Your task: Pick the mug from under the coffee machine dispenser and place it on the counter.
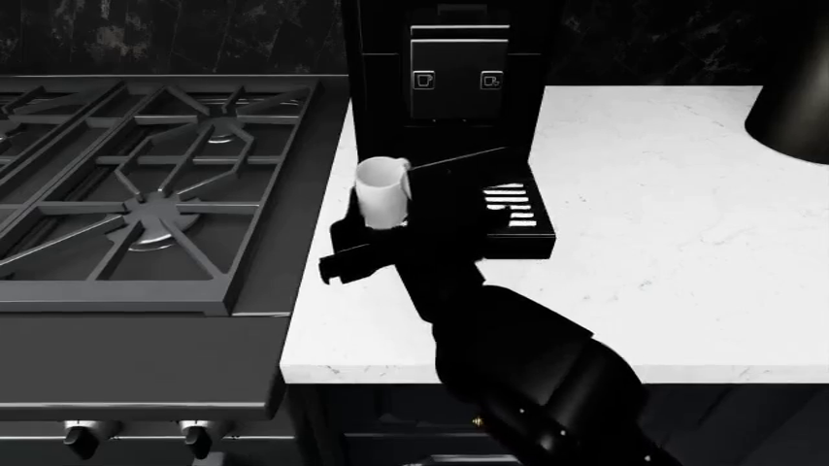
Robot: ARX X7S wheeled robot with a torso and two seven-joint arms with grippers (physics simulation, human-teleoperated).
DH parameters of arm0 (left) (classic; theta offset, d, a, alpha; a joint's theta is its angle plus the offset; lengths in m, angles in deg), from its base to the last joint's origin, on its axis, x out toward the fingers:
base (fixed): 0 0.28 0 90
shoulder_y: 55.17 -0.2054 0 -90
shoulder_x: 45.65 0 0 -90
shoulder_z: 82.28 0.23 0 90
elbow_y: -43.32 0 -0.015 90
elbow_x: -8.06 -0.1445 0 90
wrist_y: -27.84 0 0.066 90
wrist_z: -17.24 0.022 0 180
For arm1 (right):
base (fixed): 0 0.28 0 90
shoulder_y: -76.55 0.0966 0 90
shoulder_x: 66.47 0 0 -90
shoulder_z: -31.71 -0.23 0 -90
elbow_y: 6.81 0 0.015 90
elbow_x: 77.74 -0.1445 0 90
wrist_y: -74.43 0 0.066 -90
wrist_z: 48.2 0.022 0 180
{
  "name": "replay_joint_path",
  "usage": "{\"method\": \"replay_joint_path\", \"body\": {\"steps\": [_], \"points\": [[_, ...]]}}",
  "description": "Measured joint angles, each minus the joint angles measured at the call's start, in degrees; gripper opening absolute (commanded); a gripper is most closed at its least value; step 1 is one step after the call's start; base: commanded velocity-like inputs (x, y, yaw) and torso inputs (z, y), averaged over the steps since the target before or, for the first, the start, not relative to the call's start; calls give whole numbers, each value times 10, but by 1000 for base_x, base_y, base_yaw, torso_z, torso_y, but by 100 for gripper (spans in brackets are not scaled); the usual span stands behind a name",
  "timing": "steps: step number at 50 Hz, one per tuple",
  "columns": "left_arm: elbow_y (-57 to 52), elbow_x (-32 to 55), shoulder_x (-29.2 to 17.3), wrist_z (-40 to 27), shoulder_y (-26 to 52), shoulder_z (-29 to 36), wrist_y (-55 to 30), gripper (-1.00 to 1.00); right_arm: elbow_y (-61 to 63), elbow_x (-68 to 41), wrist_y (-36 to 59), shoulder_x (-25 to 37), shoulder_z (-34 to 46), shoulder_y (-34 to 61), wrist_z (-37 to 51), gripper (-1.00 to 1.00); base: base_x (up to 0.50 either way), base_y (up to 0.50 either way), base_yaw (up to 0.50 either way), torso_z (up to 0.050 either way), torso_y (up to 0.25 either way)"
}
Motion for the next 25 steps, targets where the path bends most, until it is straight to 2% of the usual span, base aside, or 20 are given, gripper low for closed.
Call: {"method": "replay_joint_path", "body": {"steps": [25], "points": [[2,-1,0,1,-2,1,3,100,105,-33,23,19,21,-32,29,-100,0,0,0,0,0]]}}
